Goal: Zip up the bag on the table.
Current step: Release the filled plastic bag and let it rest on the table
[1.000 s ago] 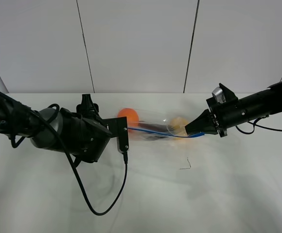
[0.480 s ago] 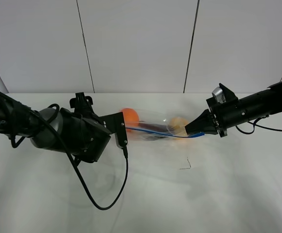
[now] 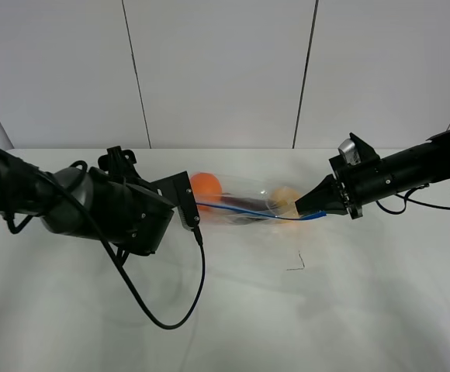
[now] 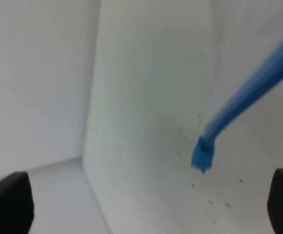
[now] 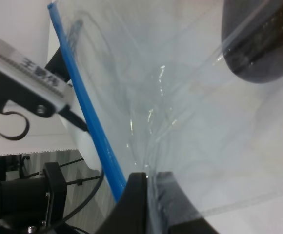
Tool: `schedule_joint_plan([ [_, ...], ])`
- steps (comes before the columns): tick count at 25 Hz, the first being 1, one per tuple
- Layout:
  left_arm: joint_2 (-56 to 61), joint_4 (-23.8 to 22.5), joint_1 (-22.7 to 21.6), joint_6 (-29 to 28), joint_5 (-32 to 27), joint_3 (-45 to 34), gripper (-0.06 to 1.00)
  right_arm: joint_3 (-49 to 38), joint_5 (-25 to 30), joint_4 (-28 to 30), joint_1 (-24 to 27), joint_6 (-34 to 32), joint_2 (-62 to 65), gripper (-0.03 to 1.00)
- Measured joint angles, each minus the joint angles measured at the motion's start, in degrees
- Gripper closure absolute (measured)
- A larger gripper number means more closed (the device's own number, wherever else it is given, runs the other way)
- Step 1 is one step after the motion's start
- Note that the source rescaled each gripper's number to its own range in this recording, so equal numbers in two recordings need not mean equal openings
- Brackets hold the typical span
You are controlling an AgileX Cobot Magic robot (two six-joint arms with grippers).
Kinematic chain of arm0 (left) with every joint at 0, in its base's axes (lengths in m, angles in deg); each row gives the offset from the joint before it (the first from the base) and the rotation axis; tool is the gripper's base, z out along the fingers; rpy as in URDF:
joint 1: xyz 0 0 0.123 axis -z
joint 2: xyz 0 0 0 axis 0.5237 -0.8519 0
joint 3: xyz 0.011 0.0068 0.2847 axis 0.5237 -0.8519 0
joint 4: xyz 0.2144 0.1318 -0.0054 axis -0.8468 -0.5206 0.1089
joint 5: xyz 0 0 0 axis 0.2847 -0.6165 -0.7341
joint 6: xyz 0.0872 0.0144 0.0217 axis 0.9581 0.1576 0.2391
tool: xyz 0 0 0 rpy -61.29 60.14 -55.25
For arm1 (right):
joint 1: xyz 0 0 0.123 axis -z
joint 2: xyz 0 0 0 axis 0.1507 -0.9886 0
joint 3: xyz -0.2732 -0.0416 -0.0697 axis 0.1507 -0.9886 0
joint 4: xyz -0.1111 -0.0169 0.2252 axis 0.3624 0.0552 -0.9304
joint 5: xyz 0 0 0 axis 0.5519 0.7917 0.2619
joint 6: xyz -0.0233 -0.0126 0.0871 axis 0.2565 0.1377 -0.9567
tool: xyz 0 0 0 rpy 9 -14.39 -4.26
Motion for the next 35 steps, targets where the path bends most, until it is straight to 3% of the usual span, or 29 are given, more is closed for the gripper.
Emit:
schedule_joint_plan([
  [4,4.55,7.31,-1.40,1.97,1.91,1.93,-0.06,0.00,0.00,0.07,0.00,0.00,0.00,0.97],
  [7,7.14,16.65,-5.15,6.74,3.03,4.07,-0.06,0.00,0.00,0.09,0.00,0.00,0.00,0.97],
  [14,12.54,41.14,-20.10,20.78,3.37,9.86,-0.06,0.00,0.00,0.13,0.00,0.00,0.00,0.97],
  [19,14.37,58.55,-30.43,33.43,-0.92,13.37,-0.06,0.00,0.00,0.13,0.00,0.00,0.00,0.97],
  [21,14.42,62.92,-34.14,36.05,-2.87,14.11,-0.06,0.00,0.00,0.13,0.00,0.00,0.00,0.97],
  [23,14.42,65.11,-37.00,37.16,-5.31,14.29,-0.06,0.00,0.00,0.27,0.00,0.00,0.00,0.97],
  [28,14.42,65.69,-42.02,38.07,-10.45,14.37,-0.06,0.00,0.00,1.24,0.00,0.00,0.00,0.97],
  [35,14.42,65.87,-44.27,38.14,-13.94,14.37,-0.06,0.00,0.00,1.42,0.00,0.00,0.00,0.97],
])
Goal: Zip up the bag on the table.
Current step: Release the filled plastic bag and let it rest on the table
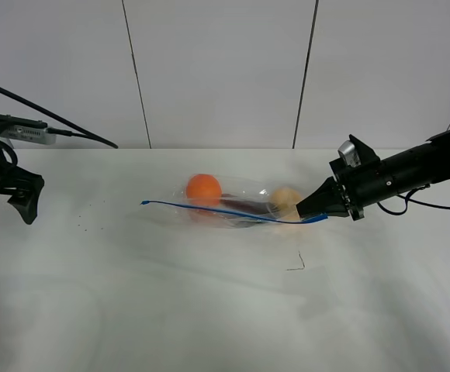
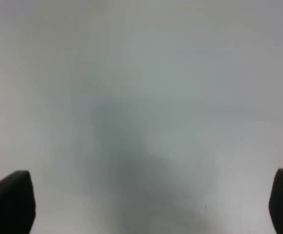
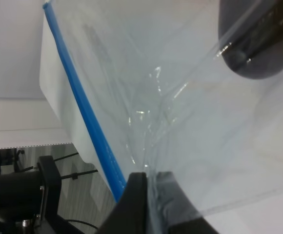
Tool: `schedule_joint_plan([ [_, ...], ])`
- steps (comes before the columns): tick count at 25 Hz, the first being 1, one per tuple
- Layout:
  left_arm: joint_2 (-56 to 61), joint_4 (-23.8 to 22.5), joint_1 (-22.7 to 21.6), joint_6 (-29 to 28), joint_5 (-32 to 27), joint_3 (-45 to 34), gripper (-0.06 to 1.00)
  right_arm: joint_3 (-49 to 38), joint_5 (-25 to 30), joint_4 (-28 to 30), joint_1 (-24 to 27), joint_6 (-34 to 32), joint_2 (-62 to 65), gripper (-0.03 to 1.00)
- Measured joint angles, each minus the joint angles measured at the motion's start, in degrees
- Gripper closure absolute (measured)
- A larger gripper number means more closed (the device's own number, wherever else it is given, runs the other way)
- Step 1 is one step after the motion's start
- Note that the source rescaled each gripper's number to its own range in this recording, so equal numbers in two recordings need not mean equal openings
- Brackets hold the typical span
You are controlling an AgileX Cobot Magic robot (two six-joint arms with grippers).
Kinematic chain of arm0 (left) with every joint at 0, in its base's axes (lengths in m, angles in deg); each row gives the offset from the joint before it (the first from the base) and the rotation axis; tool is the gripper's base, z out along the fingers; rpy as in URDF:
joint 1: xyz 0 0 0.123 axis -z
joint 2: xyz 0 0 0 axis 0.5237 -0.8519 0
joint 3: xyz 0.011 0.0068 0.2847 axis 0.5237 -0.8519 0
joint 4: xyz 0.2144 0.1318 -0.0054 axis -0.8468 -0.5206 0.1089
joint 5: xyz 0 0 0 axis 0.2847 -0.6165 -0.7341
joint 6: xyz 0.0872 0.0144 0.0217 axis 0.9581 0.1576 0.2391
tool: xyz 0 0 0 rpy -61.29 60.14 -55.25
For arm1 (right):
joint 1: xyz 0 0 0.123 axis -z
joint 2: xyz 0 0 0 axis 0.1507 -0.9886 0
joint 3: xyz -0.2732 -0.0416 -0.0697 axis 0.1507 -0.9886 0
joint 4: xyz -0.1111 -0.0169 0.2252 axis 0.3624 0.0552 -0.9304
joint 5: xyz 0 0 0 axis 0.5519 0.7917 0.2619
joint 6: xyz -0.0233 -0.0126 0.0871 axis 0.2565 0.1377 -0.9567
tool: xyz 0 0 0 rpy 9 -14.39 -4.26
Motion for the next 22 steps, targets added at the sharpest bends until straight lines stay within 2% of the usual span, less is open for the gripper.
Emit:
schedule_joint_plan([
  [4,0.40,0.14,0.00,0.00,0.14,-0.12,-0.06,0.00,0.00,0.31,0.00,0.00,0.00,0.97],
  [10,7.10,0.14,0.00,0.00,5.28,-4.87,-0.06,0.00,0.00,0.44,0.00,0.00,0.00,0.97],
  [16,19.58,0.25,0.00,-0.71,8.92,-13.22,-0.06,0.00,0.00,0.48,0.00,0.00,0.00,0.97],
  [22,35.51,2.92,0.00,-2.22,11.98,-22.53,-0.06,0.00,0.00,0.48,0.00,0.00,0.00,0.97],
])
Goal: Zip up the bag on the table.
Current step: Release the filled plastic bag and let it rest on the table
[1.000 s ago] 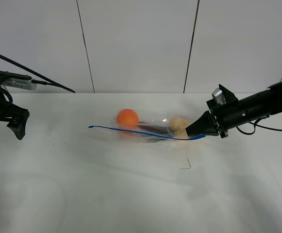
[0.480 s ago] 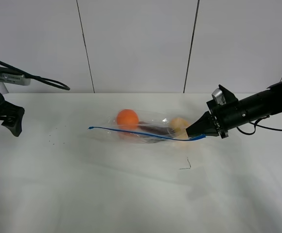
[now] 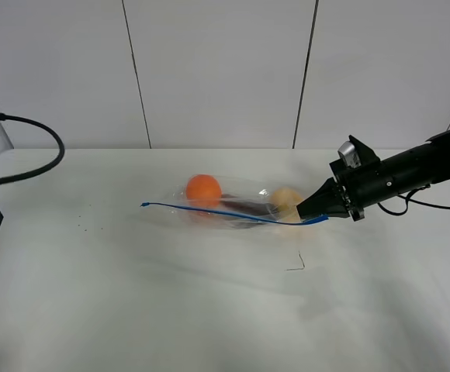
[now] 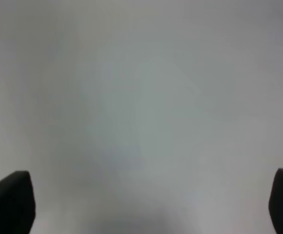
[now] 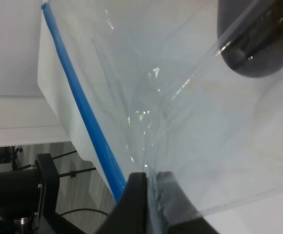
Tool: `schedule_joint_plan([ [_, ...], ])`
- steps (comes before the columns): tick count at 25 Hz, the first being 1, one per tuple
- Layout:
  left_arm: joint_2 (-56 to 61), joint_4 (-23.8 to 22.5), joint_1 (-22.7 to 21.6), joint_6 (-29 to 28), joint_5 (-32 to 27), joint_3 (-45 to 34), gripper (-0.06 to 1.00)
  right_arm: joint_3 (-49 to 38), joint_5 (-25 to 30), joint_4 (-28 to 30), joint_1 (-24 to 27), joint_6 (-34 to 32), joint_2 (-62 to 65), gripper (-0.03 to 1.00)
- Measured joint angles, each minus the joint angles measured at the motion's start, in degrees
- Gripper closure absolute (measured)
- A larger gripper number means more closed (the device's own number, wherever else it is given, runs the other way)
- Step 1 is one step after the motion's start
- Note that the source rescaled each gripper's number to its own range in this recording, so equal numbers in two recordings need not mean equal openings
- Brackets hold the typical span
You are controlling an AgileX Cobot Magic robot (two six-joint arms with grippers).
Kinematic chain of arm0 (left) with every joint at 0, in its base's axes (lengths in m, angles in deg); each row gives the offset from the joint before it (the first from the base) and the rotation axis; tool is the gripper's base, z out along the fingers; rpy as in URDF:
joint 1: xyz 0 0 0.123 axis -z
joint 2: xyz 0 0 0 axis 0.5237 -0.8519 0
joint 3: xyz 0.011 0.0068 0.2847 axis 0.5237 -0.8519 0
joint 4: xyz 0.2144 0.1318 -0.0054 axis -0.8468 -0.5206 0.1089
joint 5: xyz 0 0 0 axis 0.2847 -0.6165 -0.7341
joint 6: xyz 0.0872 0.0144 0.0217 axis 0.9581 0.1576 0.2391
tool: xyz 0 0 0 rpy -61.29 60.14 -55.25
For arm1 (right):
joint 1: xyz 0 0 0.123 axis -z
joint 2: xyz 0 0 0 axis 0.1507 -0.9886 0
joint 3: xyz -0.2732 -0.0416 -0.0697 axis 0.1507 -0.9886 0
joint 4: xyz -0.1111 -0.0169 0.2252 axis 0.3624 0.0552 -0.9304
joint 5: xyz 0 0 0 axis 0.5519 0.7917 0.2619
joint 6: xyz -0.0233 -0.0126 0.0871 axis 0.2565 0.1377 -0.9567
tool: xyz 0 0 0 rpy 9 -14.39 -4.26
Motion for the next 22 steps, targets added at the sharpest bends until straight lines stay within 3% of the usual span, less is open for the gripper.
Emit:
schedule_joint_plan([
  [6,19.09,0.11,0.00,0.00,5.31,-8.23,-0.06,0.00,0.00,0.00,0.00,0.00,0.00,0.97],
  [11,34.31,0.42,0.00,0.00,5.55,-12.76,-0.06,0.00,0.00,0.00,0.00,0.00,0.00,0.97],
  [14,41.79,0.74,0.00,0.00,4.51,-14.57,-0.06,0.00,0.00,0.00,0.00,0.00,0.00,0.97],
  [22,58.40,7.03,0.00,3.53,-2.68,-15.11,-0.06,0.00,0.00,0.00,0.00,0.00,0.00,0.97],
])
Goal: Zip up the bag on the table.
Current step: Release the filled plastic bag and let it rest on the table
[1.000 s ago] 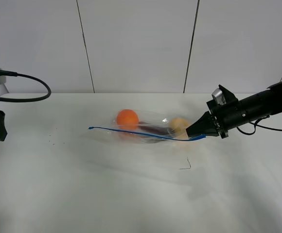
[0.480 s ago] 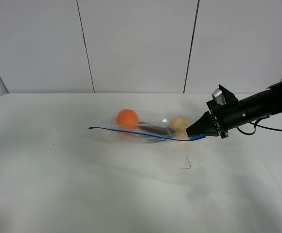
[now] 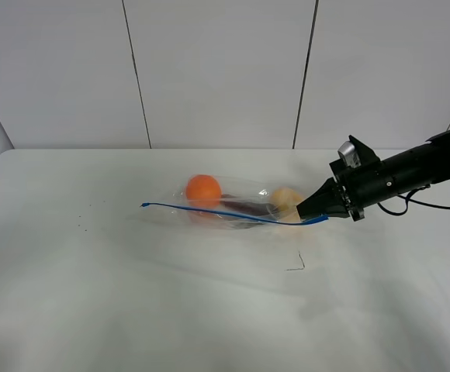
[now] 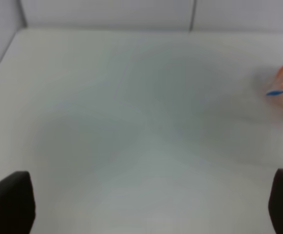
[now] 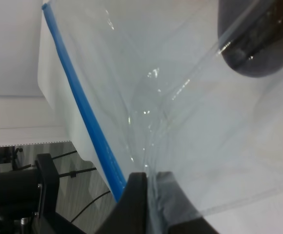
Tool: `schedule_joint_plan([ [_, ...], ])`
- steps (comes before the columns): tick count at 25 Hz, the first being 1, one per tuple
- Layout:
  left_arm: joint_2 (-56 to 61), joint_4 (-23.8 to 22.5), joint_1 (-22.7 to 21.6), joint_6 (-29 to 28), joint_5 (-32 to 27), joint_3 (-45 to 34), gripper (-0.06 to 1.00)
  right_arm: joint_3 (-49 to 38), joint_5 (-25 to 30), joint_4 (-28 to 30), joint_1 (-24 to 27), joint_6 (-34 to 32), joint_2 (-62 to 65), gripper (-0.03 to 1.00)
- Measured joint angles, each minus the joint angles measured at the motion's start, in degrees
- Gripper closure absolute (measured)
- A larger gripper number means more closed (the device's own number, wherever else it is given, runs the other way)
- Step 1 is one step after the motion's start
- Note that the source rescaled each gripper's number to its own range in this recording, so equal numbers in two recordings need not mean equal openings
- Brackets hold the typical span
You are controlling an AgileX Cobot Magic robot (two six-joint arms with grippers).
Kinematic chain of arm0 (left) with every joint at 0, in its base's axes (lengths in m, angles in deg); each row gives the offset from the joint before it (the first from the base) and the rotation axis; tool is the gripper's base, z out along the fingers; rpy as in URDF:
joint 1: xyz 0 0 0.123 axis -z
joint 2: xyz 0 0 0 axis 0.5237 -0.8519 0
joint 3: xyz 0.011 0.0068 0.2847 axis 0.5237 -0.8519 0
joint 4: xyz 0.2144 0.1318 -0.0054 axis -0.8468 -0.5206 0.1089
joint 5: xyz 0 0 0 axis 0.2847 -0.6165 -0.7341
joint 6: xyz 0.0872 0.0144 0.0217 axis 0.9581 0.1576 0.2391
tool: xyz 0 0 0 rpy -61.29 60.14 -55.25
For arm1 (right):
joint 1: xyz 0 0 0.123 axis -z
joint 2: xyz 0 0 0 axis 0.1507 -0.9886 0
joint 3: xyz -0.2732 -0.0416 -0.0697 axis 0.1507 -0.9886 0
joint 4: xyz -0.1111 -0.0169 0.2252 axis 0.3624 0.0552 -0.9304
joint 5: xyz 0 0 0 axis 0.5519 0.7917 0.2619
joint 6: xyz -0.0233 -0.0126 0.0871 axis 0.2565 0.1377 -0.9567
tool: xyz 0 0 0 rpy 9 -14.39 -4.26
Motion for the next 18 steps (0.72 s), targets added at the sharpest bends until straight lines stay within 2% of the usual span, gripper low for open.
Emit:
schedule_joint_plan([
  [5,1.27,3.89,0.00,3.39,-3.64,0.00,-0.06,0.00,0.00,0.00,0.00,0.00,0.00,0.97],
  [18,1.50,5.18,0.00,5.56,-7.68,-3.40,-0.06,0.00,0.00,0.00,0.00,0.00,0.00,0.97],
])
